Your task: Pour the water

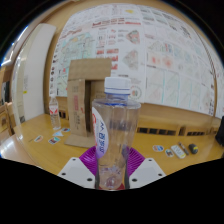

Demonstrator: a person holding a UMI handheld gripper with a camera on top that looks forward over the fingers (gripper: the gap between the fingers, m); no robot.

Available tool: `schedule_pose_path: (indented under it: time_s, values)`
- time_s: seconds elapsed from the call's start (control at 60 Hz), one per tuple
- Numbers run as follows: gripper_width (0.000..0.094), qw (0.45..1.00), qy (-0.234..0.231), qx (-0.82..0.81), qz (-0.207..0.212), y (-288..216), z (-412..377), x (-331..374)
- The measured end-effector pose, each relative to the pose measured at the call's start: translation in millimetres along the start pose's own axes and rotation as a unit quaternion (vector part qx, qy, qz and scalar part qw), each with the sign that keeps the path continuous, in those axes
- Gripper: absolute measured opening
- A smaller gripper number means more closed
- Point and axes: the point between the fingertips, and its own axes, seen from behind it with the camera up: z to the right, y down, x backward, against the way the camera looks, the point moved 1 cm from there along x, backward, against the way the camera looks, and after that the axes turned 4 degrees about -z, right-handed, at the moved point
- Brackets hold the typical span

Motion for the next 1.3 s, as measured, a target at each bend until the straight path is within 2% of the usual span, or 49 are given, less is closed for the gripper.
schedule_pose_path:
  time_s: [0.117,0.15,0.267,0.4,0.483,0.517,0.583,0.883,1.1,1.3]
  values:
    - [0.0327,0.999,0.001,-0.012,-0.034,44,2,-15]
    - [0.0331,1.000,0.000,-0.005,-0.009,40,3,-16]
    - [0.0392,1.000,0.008,-0.010,-0.017,44,4,-14]
    - [0.0553,0.999,0.010,-0.012,-0.049,48,3,-12]
    - [0.0873,0.997,0.001,-0.018,-0.080,54,-5,2]
    - [0.0819,0.996,0.003,-0.026,-0.087,53,-8,12]
    - [0.0865,0.995,0.018,-0.035,-0.096,52,-9,37]
    - [0.0851,0.990,0.084,-0.022,-0.110,45,-62,231]
    - [0.0850,0.988,0.097,-0.022,-0.116,63,-124,360]
    - [0.0852,0.989,0.101,-0.021,-0.103,66,-152,421]
